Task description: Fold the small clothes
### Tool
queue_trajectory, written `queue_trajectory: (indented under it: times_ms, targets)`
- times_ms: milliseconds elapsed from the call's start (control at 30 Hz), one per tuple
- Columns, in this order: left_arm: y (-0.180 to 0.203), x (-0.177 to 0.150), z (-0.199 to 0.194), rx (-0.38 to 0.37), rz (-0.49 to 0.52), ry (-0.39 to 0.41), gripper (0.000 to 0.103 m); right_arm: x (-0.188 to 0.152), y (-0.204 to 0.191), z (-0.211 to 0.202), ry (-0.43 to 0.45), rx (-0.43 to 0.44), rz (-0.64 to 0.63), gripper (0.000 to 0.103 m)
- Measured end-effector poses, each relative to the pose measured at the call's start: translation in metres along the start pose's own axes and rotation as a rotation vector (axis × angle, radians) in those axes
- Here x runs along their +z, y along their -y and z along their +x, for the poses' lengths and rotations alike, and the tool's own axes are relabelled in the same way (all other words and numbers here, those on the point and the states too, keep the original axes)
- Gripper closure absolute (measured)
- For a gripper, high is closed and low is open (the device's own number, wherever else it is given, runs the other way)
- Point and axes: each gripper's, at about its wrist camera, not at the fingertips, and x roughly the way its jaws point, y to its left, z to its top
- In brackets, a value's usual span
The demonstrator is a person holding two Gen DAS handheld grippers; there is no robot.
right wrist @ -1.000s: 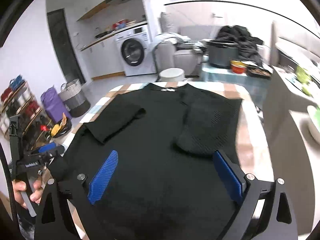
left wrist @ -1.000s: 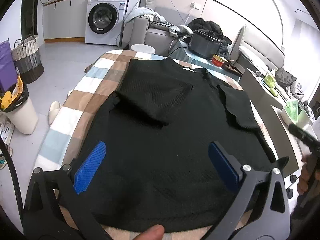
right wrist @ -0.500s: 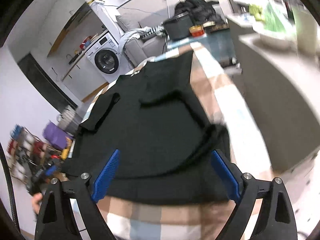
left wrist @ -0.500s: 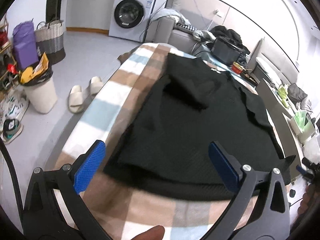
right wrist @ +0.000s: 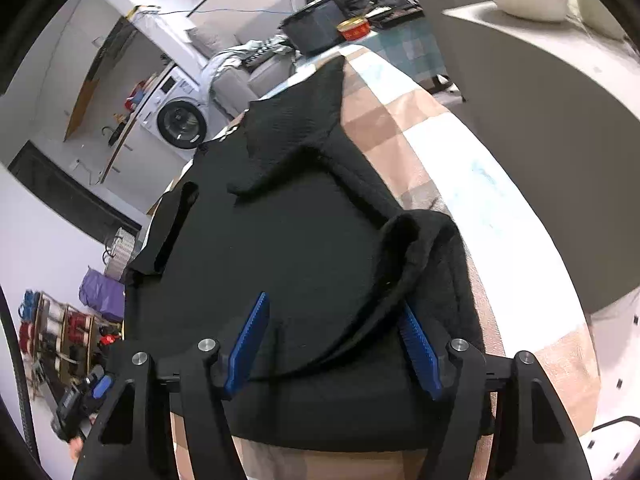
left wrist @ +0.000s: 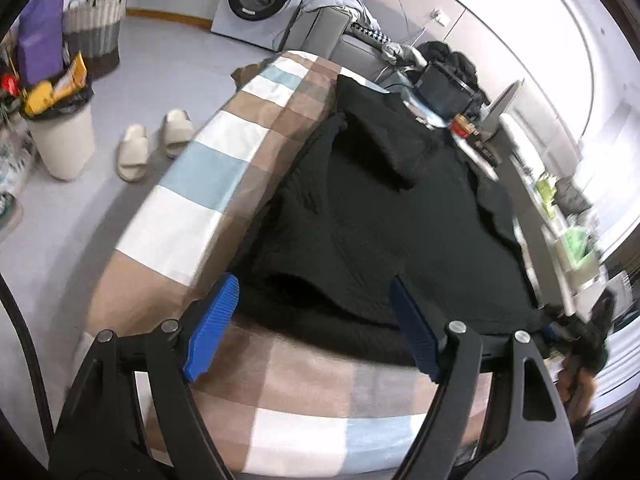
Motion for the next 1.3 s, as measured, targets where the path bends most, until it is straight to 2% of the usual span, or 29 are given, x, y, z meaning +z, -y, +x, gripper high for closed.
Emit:
queue_trajectory:
  times_ms: [67,167,267,367,433,467,533,600,733,800,833,867,933,1000,1167,1300]
  targets:
    - [0.001,0.004,0.005,-0.023,-0.011,-0.009,0.029,-0.001,-0.003,-0.001,0.001,0.0,-0.009,0.035]
    - [-0.001,0.009,0.02,0.007,-0.035,-0.023,0.031,0.0,-0.004,0.0,0.001,0.007,-0.016,0.035]
    - [-0.002,0.014,0.036,0.029,-0.064,-0.046,0.038,0.0,-0.003,0.001,-0.001,0.01,-0.01,0.035]
    - [-0.005,0.017,0.048,0.058,-0.094,-0.055,0.049,0.002,-0.001,0.004,-0.007,0.009,-0.001,0.035]
    - [-0.006,0.019,0.052,0.067,-0.099,-0.044,0.067,0.002,0.0,0.004,-0.009,0.009,-0.001,0.035]
    - [-0.006,0.02,0.053,0.062,-0.102,-0.043,0.072,0.002,0.0,0.004,-0.008,0.009,-0.001,0.035]
    - [-0.005,0.021,0.053,0.026,-0.112,-0.03,0.091,0.002,0.001,0.003,-0.007,0.006,0.002,0.035]
    - [0.0,0.021,0.048,0.019,-0.092,0.0,0.096,0.003,0.004,0.002,-0.004,0.01,0.012,0.035]
    - [0.003,0.024,0.038,-0.015,-0.086,0.046,0.097,0.005,0.012,0.002,0.008,0.043,0.071,0.035]
    - [0.004,0.027,0.033,-0.035,-0.094,0.07,0.097,0.007,0.02,0.003,0.029,0.053,0.124,0.057]
    - [0.004,0.027,0.031,-0.048,-0.097,0.078,0.097,0.008,0.023,0.004,0.036,0.034,0.146,0.082]
    - [0.005,0.029,0.028,-0.062,-0.1,0.089,0.097,0.009,0.027,0.006,0.031,0.001,0.176,0.095]
    - [0.008,0.029,0.017,-0.084,-0.091,0.115,0.097,0.008,0.034,0.001,0.059,0.032,0.219,0.098]
    - [0.012,0.028,0.002,-0.103,-0.081,0.151,0.097,0.005,0.027,-0.017,0.118,0.047,0.182,0.098]
    - [0.02,0.031,-0.046,-0.174,-0.07,0.272,0.097,-0.001,0.014,-0.074,0.291,0.221,0.136,0.098]
    - [0.029,0.042,-0.068,-0.202,-0.046,0.332,0.097,0.008,-0.006,-0.1,0.367,0.227,0.057,0.098]
